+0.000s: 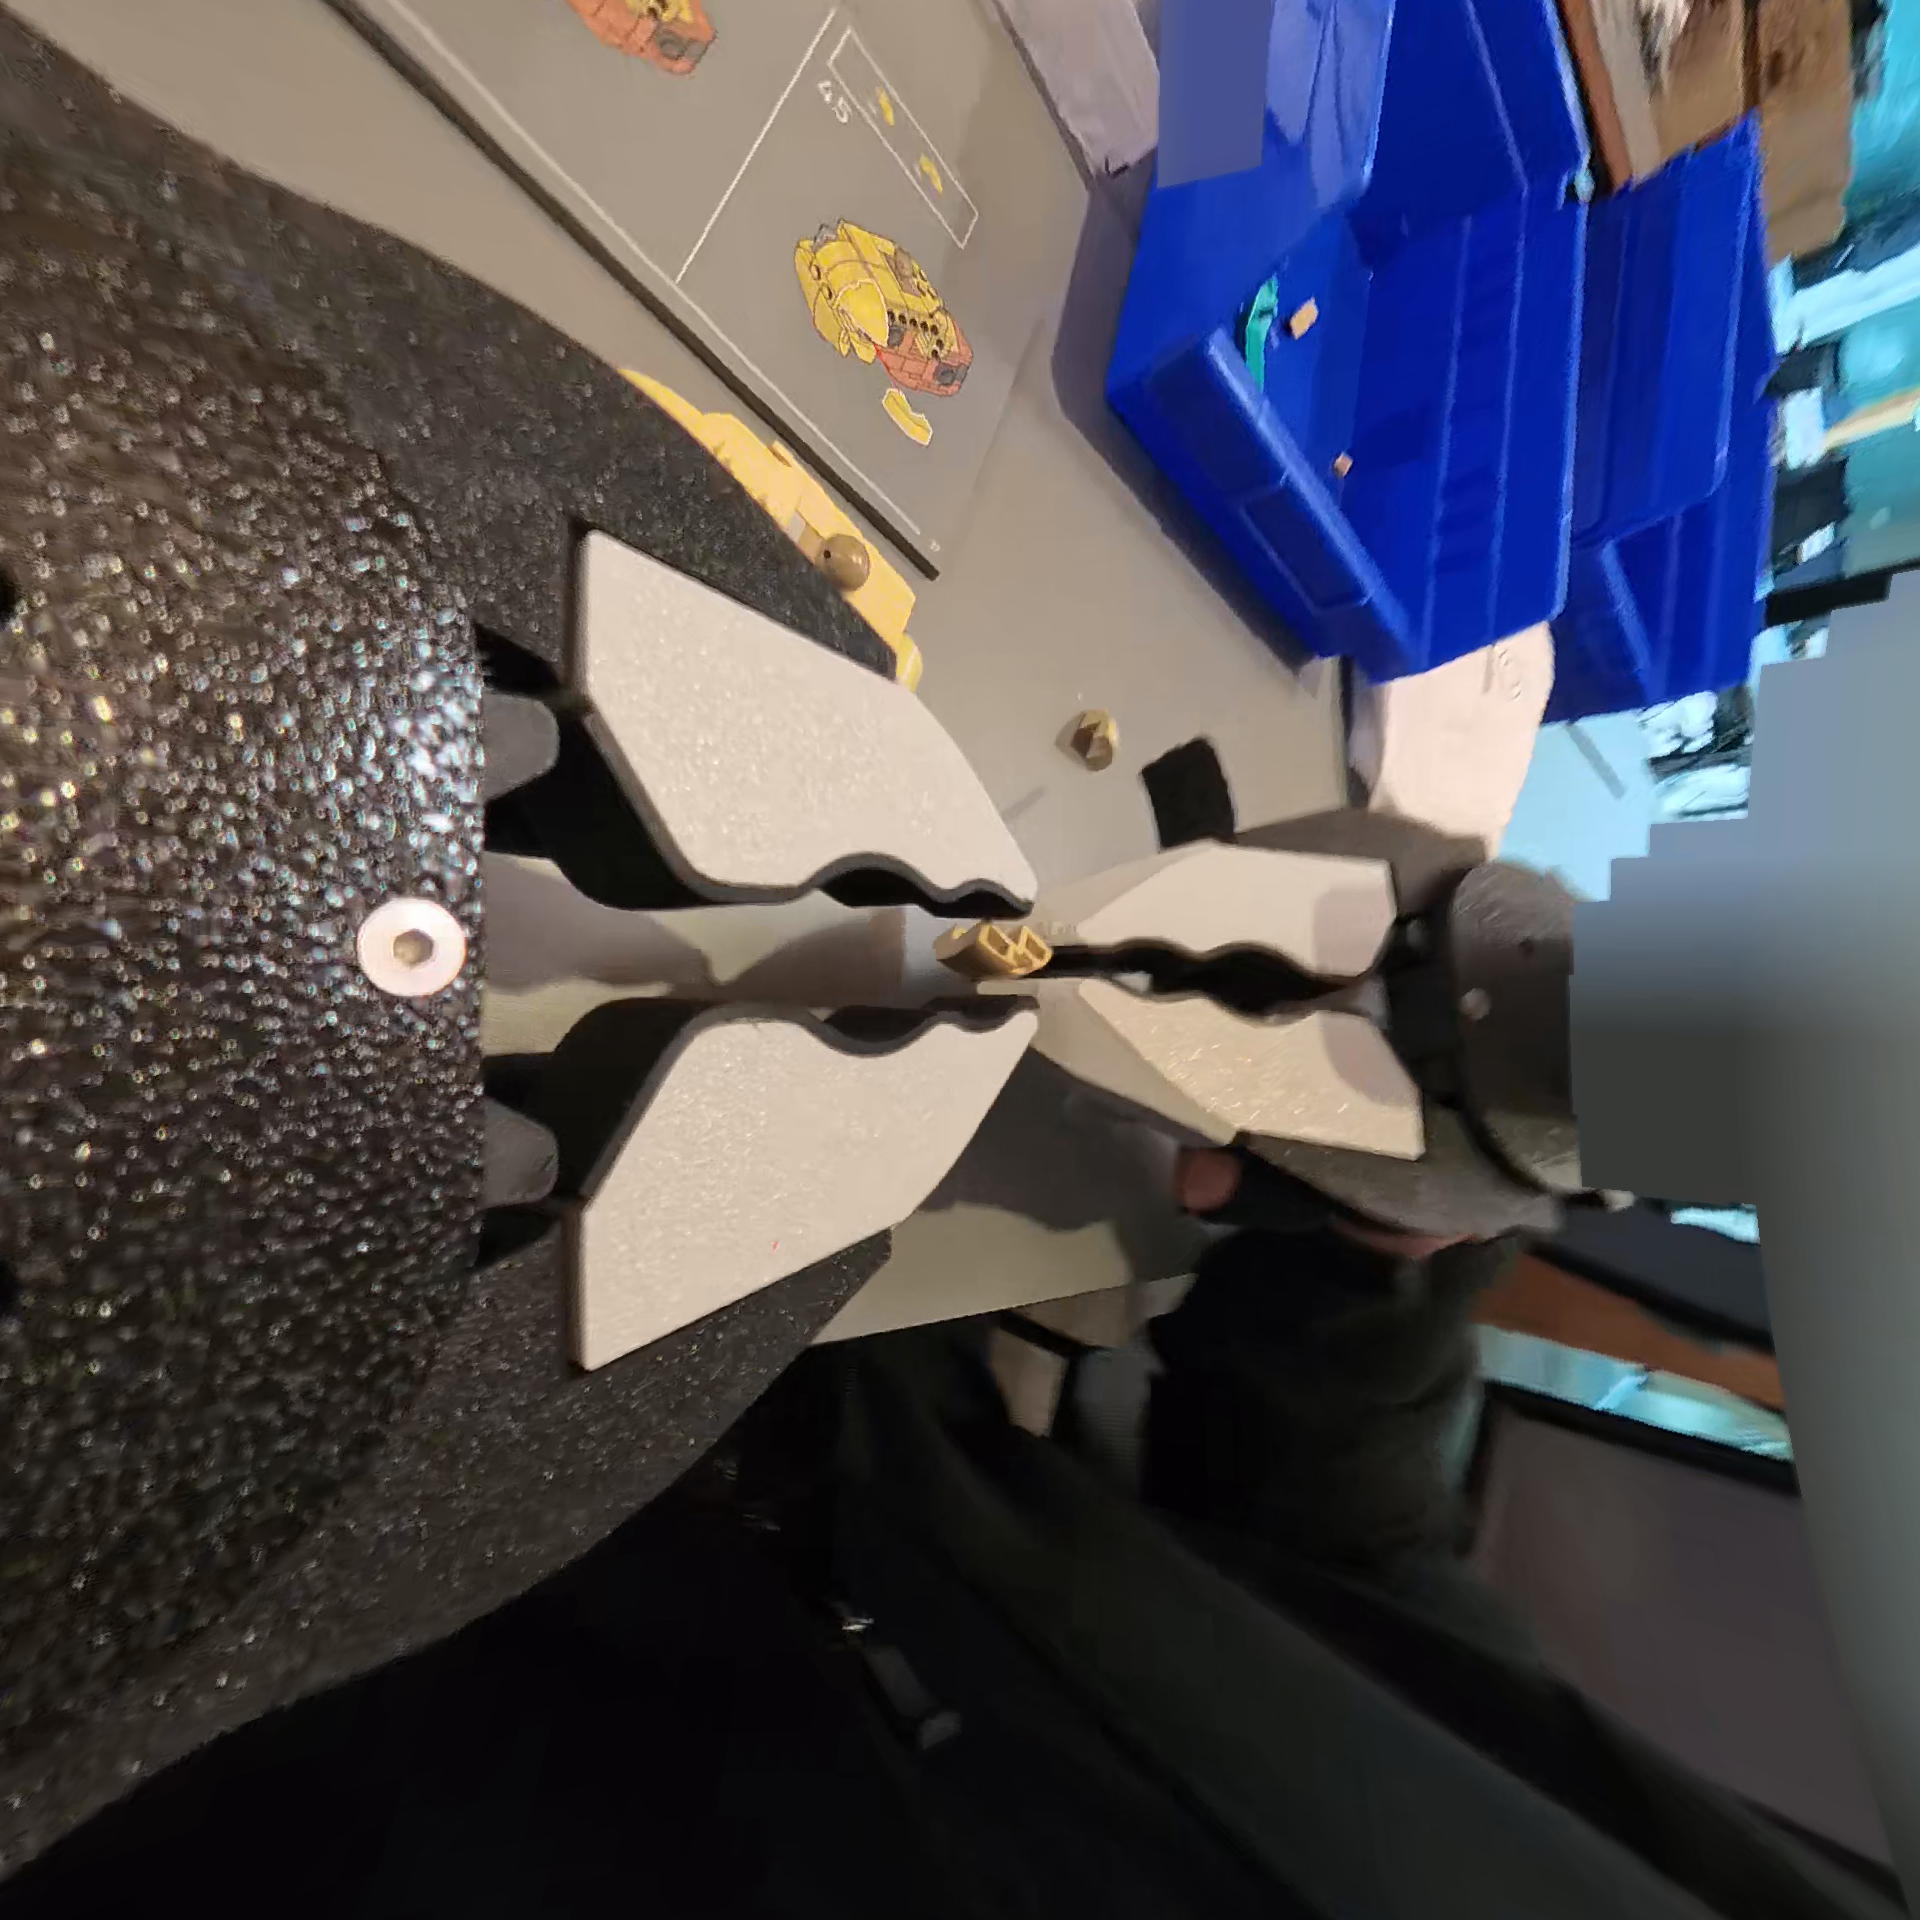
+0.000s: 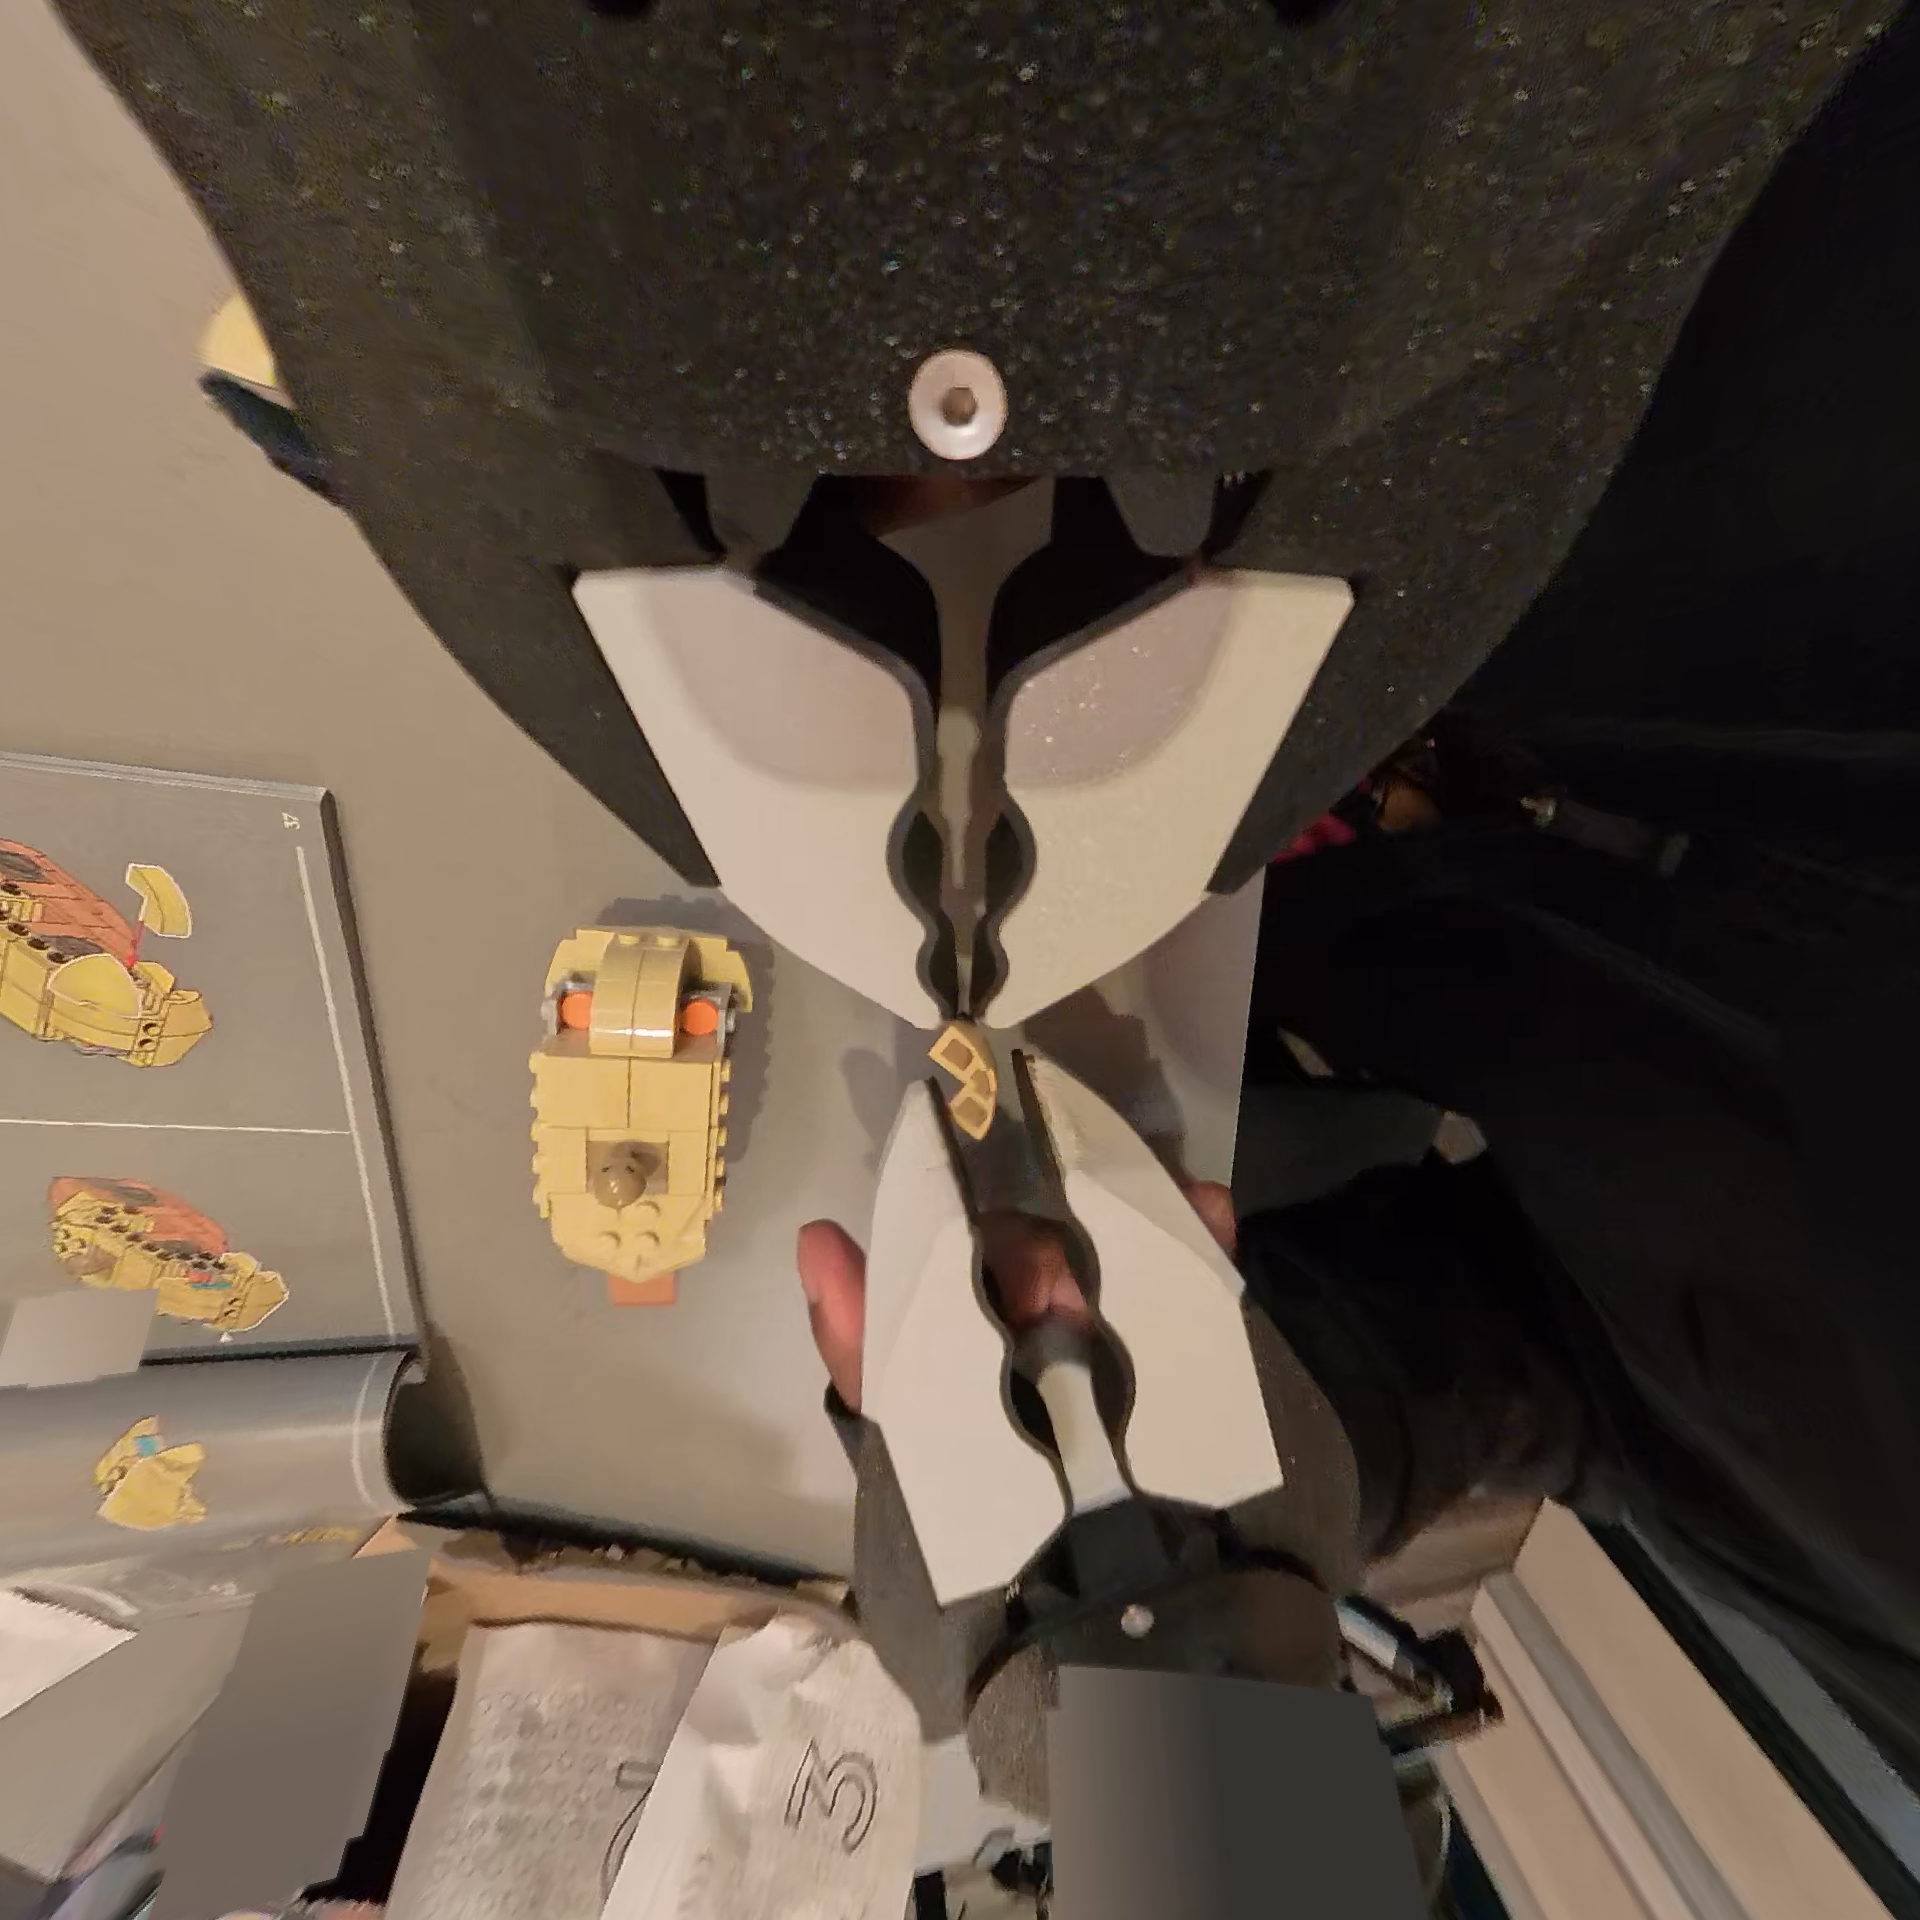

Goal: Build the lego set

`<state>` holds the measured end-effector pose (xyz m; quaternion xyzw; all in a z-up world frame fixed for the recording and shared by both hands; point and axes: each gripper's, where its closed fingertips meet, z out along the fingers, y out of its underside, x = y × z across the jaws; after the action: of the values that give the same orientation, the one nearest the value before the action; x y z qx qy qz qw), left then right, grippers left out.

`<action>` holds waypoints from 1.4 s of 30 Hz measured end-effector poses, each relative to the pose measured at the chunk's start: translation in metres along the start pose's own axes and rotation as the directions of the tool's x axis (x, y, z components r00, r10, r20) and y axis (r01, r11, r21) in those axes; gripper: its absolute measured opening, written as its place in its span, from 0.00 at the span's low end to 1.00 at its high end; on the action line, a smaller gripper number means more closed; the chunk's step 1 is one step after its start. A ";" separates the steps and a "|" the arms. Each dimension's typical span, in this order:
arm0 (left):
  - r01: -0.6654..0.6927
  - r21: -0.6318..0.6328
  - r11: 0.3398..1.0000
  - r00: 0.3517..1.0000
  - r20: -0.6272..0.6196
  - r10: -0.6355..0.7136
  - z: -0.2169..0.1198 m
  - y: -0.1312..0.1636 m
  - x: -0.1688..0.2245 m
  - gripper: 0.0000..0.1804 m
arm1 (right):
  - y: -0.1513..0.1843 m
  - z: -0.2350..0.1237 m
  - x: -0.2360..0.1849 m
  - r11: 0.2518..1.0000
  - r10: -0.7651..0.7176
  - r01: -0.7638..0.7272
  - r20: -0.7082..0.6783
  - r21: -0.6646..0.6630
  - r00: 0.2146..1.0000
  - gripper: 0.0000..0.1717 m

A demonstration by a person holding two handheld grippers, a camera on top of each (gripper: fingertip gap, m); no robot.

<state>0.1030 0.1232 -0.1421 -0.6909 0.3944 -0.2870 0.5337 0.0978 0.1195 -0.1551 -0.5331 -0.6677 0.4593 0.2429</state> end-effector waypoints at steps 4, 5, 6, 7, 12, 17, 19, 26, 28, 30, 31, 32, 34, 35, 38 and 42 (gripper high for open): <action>-0.004 -0.075 0.997 1.000 -0.019 0.002 0.004 0.011 0.001 0.05 | 0.010 0.000 0.004 0.992 -0.045 0.048 0.030 -0.115 0.999 0.01; 0.014 -0.085 0.996 1.000 -0.017 -0.015 0.006 0.014 0.000 0.04 | 0.012 0.000 0.005 0.988 -0.057 0.061 0.033 -0.140 0.998 0.01; 0.035 -0.089 0.995 0.999 -0.014 -0.036 0.007 0.015 -0.001 0.04 | 0.013 0.001 0.007 0.985 -0.065 0.070 0.035 -0.160 0.997 0.01; 0.055 -0.094 0.994 0.998 -0.013 -0.056 0.007 0.017 -0.001 0.04 | 0.015 0.002 0.008 0.981 -0.069 0.075 0.040 -0.176 0.997 0.01; 0.118 -0.094 0.989 0.993 0.029 -0.115 0.008 0.023 -0.007 0.04 | 0.019 0.006 0.015 0.982 -0.051 0.055 0.028 -0.183 0.998 0.01; 0.138 -0.024 0.990 0.989 0.048 -0.136 0.006 0.016 -0.010 0.04 | 0.014 0.002 0.018 0.995 0.025 -0.022 0.022 -0.096 0.999 0.03; 0.167 0.035 0.985 0.984 0.053 -0.169 0.004 0.008 -0.013 0.04 | 0.013 -0.001 0.018 0.997 0.054 -0.052 0.039 -0.061 0.998 0.09; 0.363 0.392 0.846 0.917 0.011 -0.399 -0.008 -0.028 -0.029 0.04 | -0.008 -0.014 0.015 0.989 0.091 -0.106 0.137 0.107 0.986 0.12; 0.391 0.457 0.799 0.899 -0.002 -0.439 -0.011 -0.034 -0.031 0.04 | -0.018 -0.018 0.015 0.978 0.105 -0.132 0.165 0.163 0.981 0.12; 0.411 0.501 0.762 0.884 -0.016 -0.467 -0.011 -0.038 -0.031 0.04 | -0.025 -0.020 0.016 0.964 0.127 -0.167 0.194 0.206 0.973 0.12; 0.420 0.518 0.745 0.877 -0.020 -0.480 -0.011 -0.039 -0.030 0.04 | -0.028 -0.021 0.016 0.959 0.136 -0.181 0.204 0.219 0.969 0.12; 0.421 0.537 0.731 0.872 -0.018 -0.489 -0.010 -0.041 -0.030 0.04 | -0.029 -0.021 0.016 0.955 0.142 -0.190 0.211 0.228 0.967 0.11; 0.413 0.565 0.714 0.872 -0.017 -0.490 -0.009 -0.044 -0.028 0.04 | -0.032 -0.021 0.017 0.948 0.145 -0.199 0.219 0.247 0.965 0.11; 0.407 0.577 0.708 0.872 -0.015 -0.489 -0.008 -0.046 -0.026 0.04 | -0.033 -0.022 0.016 0.943 0.147 -0.206 0.231 0.259 0.962 0.11; 0.400 0.603 0.690 0.873 -0.021 -0.487 -0.006 -0.049 -0.023 0.04 | -0.040 -0.028 0.012 0.920 0.158 -0.246 0.286 0.306 0.945 0.09; 0.410 0.604 0.683 0.874 -0.046 -0.484 -0.001 -0.052 -0.018 0.04 | -0.046 -0.035 0.010 0.892 0.171 -0.294 0.344 0.343 0.923 0.07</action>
<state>0.1053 0.1440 -0.0917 -0.5778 0.0710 -0.4766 0.6588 0.1006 0.1409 -0.1006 -0.4739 -0.5234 0.6849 0.1800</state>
